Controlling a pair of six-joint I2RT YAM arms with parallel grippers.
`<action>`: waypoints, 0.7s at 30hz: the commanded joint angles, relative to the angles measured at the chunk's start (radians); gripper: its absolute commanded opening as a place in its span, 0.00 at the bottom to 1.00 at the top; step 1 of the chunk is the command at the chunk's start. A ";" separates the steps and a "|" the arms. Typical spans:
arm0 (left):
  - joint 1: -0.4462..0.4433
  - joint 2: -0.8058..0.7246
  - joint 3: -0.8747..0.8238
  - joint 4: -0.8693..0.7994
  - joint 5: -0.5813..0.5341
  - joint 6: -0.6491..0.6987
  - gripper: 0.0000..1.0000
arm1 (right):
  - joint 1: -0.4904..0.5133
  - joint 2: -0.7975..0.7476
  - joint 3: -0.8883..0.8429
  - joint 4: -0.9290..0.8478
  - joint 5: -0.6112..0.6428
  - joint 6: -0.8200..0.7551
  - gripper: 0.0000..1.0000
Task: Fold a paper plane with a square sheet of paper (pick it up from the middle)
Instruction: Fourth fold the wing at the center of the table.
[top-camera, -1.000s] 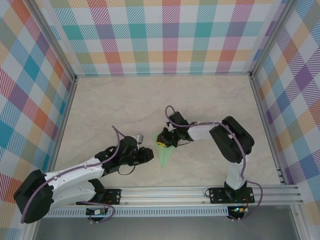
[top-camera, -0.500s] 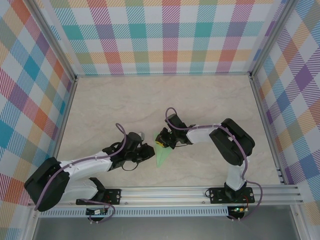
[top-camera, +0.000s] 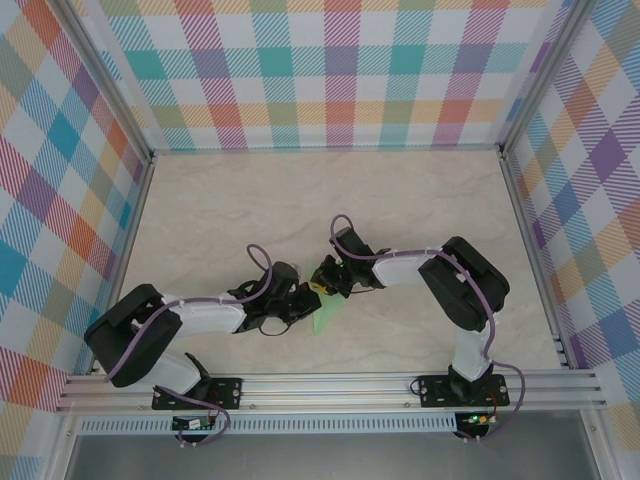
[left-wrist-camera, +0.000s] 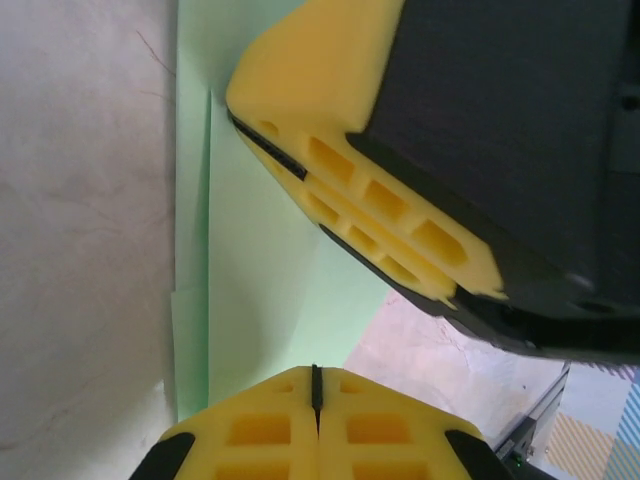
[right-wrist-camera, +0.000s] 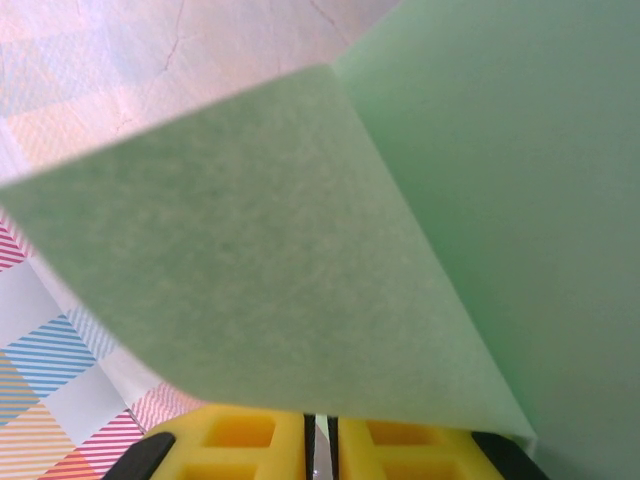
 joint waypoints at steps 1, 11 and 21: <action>-0.011 0.044 0.027 0.049 -0.009 -0.017 0.01 | 0.007 0.053 -0.033 -0.178 0.014 -0.004 0.15; -0.038 0.076 -0.025 -0.060 -0.028 0.000 0.00 | 0.002 0.046 0.014 -0.218 0.011 -0.071 0.16; -0.046 0.102 -0.078 -0.134 -0.051 0.025 0.00 | -0.093 -0.035 0.140 -0.295 -0.054 -0.328 0.19</action>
